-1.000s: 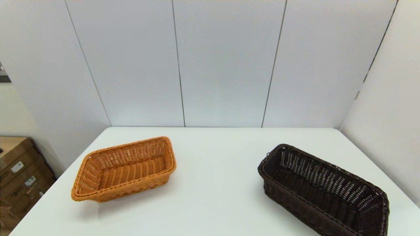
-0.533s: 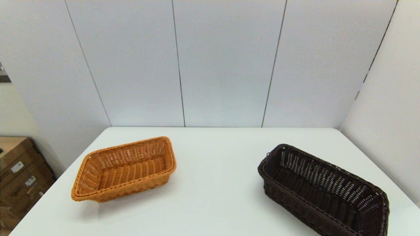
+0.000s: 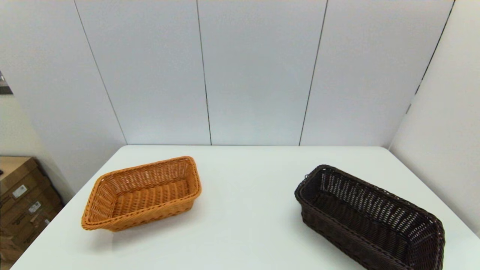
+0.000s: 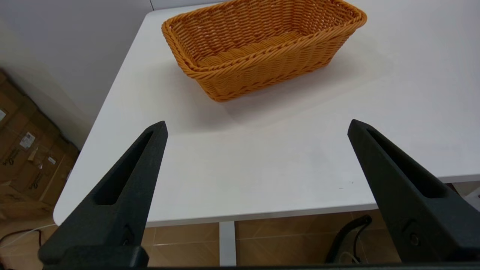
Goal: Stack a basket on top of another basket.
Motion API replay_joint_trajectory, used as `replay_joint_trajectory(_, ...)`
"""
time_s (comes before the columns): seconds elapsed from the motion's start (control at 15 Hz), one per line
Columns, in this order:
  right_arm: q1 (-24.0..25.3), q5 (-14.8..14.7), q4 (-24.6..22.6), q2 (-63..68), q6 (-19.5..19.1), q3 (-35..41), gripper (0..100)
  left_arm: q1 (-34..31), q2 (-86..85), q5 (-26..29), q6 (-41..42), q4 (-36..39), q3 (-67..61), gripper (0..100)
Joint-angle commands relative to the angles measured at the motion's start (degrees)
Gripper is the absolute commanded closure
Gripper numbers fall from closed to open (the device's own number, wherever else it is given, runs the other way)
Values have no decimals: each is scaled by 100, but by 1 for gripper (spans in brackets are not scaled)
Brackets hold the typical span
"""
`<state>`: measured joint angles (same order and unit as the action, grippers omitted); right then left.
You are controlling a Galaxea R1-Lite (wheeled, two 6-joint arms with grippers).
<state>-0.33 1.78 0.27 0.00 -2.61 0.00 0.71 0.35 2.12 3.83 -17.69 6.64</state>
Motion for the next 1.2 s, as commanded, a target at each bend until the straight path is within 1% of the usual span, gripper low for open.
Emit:
replay_joint_trajectory(0.07,-2,-2,0,9,-3,9,0,0,483,8,-84,-261,355,0)
replay_joint_trajectory(0.13,-2,7,0,9,-3,9,0,0,852,60,-145,-323,610,0)
replay_joint_trajectory(0.27,-2,-2,0,9,-3,9,0,114,2171,78,-304,-305,1269,0)
replay_joint_trajectory(0.47,-2,7,0,9,-3,9,0,96,4157,43,-884,-349,2368,0)
replay_joint_trajectory(0.6,-2,7,0,9,-3,0,0,-9,5159,-142,-919,-578,3168,0)
replay_joint_trajectory(0.87,-2,7,0,9,-3,9,0,-317,7093,-669,-945,-745,4389,0)
replay_joint_trajectory(1.0,-2,7,0,9,-3,9,0,-554,7796,-854,-954,-965,4741,0)
replay_joint_trajectory(1.2,-2,7,0,9,-3,9,0,-958,8578,-854,-980,-973,4767,0)
